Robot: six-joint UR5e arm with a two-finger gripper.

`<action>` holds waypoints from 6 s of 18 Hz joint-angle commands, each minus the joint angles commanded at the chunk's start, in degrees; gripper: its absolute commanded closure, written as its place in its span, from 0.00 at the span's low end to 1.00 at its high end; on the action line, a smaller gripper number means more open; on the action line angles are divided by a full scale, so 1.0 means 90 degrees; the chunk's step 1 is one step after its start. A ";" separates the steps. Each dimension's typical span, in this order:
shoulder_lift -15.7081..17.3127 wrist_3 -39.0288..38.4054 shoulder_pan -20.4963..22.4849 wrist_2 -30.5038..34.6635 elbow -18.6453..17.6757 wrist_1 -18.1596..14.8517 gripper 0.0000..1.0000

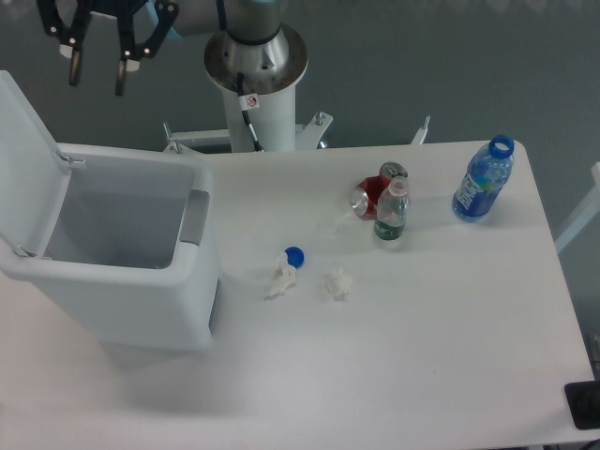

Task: Close the trash can

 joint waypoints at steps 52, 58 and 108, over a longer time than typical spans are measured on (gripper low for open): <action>-0.0596 0.0771 -0.1191 -0.1436 0.0206 0.1016 0.91; -0.0840 0.1016 -0.1465 -0.1436 0.0186 0.1025 0.91; -0.1133 0.1563 -0.1885 -0.1338 -0.0097 0.0986 0.90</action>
